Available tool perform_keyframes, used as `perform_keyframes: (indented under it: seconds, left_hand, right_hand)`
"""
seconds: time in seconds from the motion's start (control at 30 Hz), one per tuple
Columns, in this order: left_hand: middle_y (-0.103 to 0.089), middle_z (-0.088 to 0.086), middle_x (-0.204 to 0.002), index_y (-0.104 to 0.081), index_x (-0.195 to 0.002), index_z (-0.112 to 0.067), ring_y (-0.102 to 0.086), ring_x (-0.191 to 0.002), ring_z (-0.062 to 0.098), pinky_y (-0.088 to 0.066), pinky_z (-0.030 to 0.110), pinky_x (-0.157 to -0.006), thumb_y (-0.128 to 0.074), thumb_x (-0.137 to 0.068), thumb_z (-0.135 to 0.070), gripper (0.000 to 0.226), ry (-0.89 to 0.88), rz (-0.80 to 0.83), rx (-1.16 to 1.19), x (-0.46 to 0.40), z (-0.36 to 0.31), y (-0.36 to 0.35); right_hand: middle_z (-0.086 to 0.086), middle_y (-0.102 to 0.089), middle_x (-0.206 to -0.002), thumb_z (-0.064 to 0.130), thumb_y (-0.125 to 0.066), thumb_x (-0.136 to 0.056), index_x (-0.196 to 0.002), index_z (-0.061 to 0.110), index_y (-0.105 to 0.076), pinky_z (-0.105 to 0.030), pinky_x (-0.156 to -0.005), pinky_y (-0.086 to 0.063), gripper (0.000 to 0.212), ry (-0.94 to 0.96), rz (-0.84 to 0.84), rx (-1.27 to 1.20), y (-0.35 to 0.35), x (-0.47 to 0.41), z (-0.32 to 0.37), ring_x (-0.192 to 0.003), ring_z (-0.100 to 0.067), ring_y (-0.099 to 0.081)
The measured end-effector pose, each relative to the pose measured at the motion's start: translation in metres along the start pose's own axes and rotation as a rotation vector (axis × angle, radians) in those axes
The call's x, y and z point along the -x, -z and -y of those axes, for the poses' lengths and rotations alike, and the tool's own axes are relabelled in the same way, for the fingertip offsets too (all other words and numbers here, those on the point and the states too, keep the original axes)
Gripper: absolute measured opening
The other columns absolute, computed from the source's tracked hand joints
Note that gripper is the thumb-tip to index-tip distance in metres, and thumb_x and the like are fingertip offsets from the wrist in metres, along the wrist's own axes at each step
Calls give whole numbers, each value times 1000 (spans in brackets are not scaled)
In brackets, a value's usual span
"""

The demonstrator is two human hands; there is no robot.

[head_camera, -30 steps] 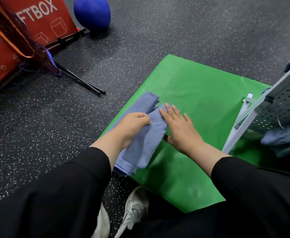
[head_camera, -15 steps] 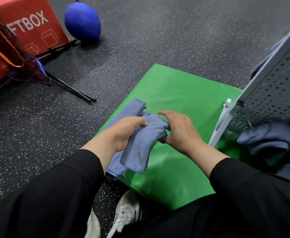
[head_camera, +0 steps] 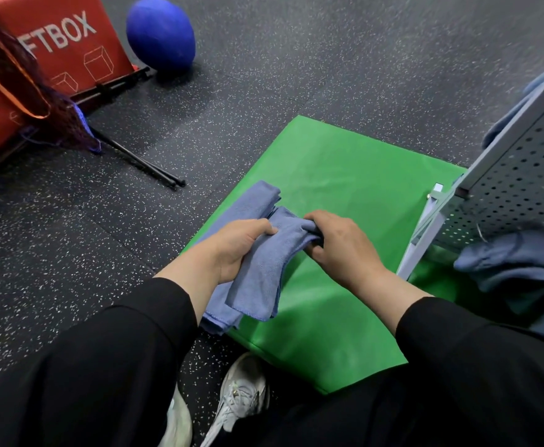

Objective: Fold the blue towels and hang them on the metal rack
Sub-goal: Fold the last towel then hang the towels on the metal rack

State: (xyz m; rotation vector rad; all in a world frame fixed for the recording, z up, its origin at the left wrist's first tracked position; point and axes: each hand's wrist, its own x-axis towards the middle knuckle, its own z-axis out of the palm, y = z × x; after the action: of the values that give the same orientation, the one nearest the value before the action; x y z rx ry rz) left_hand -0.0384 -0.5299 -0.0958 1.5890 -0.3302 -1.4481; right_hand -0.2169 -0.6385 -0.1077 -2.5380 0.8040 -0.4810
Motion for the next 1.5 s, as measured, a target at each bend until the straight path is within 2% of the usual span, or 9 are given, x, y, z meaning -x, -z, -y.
perform_keyframes:
  seconds: [0.13, 0.27, 0.4, 0.6, 0.77, 1.0, 1.13, 1.3, 1.5]
  left_hand:
    - [-69, -5, -110, -69, -117, -27, -60, -101, 16, -48, 30, -89, -64, -90, -25, 27, -256, -246, -468, -2, 1, -11]
    - [-52, 1, -148, -43, -152, -17, -48, -134, 14, -32, 18, -104, -59, -93, -13, 61, -405, -132, -816, 6, 5, -38]
    - [-45, 4, -156, -29, -159, -21, -42, -144, 23, -37, 42, -115, -61, -76, -38, 90, -475, -142, -1062, 5, 20, -64]
    - [-52, 4, -150, -39, -153, -23, -51, -134, 28, -46, 43, -101, -64, -91, -27, 67, -593, -374, -1090, 0, 13, -115]
    - [-63, 5, -129, -55, -131, -25, -63, -110, 36, -52, 46, -82, -57, -91, -15, 41, -779, -289, -1103, -1, 8, -175]
    - [-64, 6, -132, -59, -135, -18, -61, -113, 33, -45, 38, -89, -60, -87, -4, 50, -890, -98, -1018, -14, 12, -232]
    - [-64, 1, -134, -59, -139, -21, -57, -119, 21, -39, 23, -94, -56, -94, -5, 48, -869, -53, -893, -28, 10, -263]
    - [-58, 5, -143, -50, -149, -19, -54, -128, 26, -40, 31, -105, -47, -98, -4, 52, -766, -75, -822, -48, 4, -296]
    - [-67, 4, -106, -57, -126, -21, -61, -96, 33, -45, 36, -78, -47, -95, -3, 37, -632, -92, -780, -68, 3, -307]
  right_hand:
    - [-6, -67, -96, 33, -59, -85, -97, 23, -57, -42, -70, -49, 15, -137, 75, 38, 4, 3, -3, -88, -35, -61]
    - [-8, -63, -85, 37, -59, -86, -86, 18, -51, -42, -67, -46, 20, -212, 100, 73, 14, 4, -7, -83, -36, -57]
    - [-9, -61, -83, 36, -60, -85, -78, 20, -46, -41, -66, -43, 23, -241, 107, 72, 31, 8, -3, -82, -35, -56]
    - [0, -44, -79, 38, -59, -88, -78, 19, -41, -38, -64, -33, 27, -272, 69, 135, 76, 35, -17, -76, -28, -44]
    - [0, -44, -80, 31, -62, -88, -78, 19, -44, -39, -65, -36, 23, -379, -94, 70, 110, 71, -54, -74, -24, -44]
    - [4, -60, -97, 14, -66, -86, -104, 18, -66, -28, -76, -37, 19, -462, -339, -70, 139, 127, -101, -89, -13, -52]
    - [5, -62, -101, 1, -61, -86, -111, 15, -69, -20, -82, -35, 30, -554, -558, -124, 151, 131, -124, -94, -6, -51]
    - [0, -67, -111, 4, -53, -89, -116, 19, -68, -28, -89, -42, 34, -691, -637, -199, 141, 118, -145, -102, -18, -58]
    - [-3, -66, -118, 6, -49, -92, -123, 17, -65, -40, -98, -48, 36, -780, -694, -248, 125, 104, -160, -109, -23, -59]
